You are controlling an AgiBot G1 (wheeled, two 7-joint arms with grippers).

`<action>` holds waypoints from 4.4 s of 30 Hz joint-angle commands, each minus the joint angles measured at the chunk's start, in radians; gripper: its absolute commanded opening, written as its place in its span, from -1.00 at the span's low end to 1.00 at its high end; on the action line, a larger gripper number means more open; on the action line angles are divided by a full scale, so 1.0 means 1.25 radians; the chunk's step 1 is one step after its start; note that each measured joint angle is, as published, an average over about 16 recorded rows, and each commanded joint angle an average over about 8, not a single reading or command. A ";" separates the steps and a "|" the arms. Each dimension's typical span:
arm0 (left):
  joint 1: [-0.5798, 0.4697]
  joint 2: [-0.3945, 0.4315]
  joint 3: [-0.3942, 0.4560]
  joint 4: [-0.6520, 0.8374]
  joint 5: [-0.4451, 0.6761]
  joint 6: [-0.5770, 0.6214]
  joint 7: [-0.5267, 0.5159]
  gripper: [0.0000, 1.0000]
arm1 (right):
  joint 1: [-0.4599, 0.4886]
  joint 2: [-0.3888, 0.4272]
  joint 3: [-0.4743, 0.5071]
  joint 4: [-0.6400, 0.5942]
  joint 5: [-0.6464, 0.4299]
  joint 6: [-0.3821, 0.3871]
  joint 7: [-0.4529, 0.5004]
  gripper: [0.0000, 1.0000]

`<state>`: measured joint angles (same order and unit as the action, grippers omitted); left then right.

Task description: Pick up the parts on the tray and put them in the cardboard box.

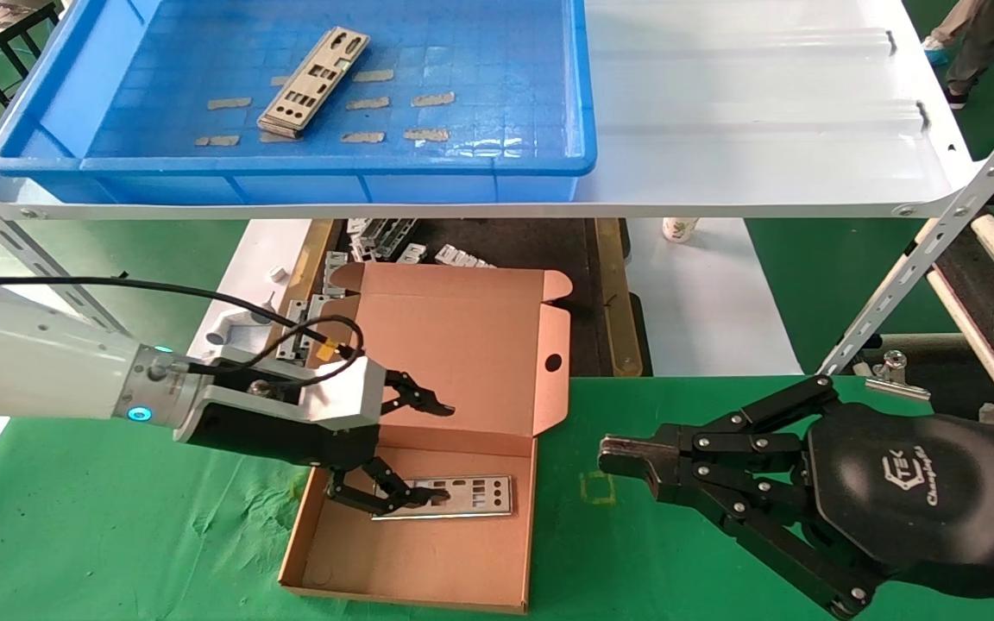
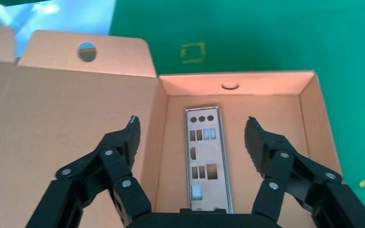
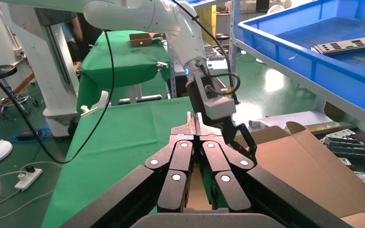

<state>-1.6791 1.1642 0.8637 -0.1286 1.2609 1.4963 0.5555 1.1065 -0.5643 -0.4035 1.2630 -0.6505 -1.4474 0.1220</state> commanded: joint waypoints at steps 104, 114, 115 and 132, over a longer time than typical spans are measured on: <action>0.483 -0.442 -0.467 -0.923 -0.424 -0.001 -0.594 1.00 | 0.000 0.000 0.000 0.000 0.000 0.000 0.000 1.00; 0.483 -0.442 -0.466 -0.922 -0.423 -0.001 -0.593 1.00 | 0.000 0.000 0.000 0.000 0.000 0.000 0.000 1.00; 0.483 -0.441 -0.466 -0.922 -0.423 -0.001 -0.593 1.00 | 0.000 0.000 0.000 0.000 0.000 0.000 0.000 1.00; 0.482 -0.441 -0.466 -0.922 -0.423 -0.001 -0.593 1.00 | 0.000 0.000 0.000 0.000 0.001 0.000 0.000 1.00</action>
<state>-1.0760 0.6126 0.2812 -1.2807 0.7321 1.4954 -0.1854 1.1063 -0.5641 -0.4036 1.2627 -0.6497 -1.4469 0.1219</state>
